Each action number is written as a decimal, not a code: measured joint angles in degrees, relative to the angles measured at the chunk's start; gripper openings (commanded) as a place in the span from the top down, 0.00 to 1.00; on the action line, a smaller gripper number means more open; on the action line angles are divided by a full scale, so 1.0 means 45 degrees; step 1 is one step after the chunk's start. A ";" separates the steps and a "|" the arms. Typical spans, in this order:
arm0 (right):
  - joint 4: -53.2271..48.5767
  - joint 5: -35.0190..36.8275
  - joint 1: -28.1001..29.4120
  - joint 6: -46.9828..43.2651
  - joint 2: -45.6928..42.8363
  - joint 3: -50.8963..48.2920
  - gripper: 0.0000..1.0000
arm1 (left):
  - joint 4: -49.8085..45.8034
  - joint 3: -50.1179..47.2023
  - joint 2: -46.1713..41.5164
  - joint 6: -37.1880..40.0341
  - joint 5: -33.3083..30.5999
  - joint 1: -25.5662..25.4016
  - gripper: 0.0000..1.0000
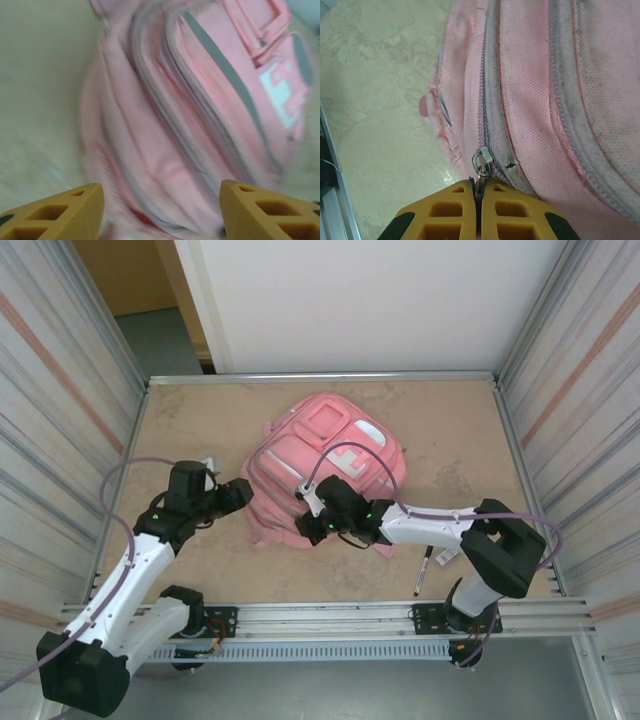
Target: Pack the student bag
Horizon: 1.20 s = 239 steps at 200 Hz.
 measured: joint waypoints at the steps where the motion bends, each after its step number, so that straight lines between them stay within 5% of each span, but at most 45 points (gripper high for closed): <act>1: 0.0039 -0.0034 0.0000 0.0005 0.0015 0.0010 1.00 | 0.0005 -0.0024 -0.0005 -0.0097 0.0053 -0.0010 0.38; 37: 0.0529 -0.0573 0.0010 -0.0053 0.0262 0.0185 1.00 | 0.0107 -0.0826 0.0180 -0.2880 0.0928 -0.0869 0.40; 111: 0.0933 -0.1375 0.0413 -0.0058 0.0369 0.0189 1.00 | 0.0491 -0.0087 0.2438 -0.4265 0.0238 -0.1035 0.51; 154: 0.0699 -0.1214 0.0869 -0.0214 0.0369 0.0374 1.00 | 0.0389 0.0257 0.2875 -0.4371 -0.0510 -0.1098 1.00; 186: -0.0136 -0.0801 0.0879 -0.0797 0.0296 0.0729 0.97 | 0.0282 0.0340 0.2540 -0.3745 -0.0894 -0.1141 1.00; 239: -0.1656 0.0986 0.0063 -0.1370 -0.1613 -0.0321 0.92 | 0.0359 0.0277 0.2375 -0.2482 0.0355 0.0534 1.00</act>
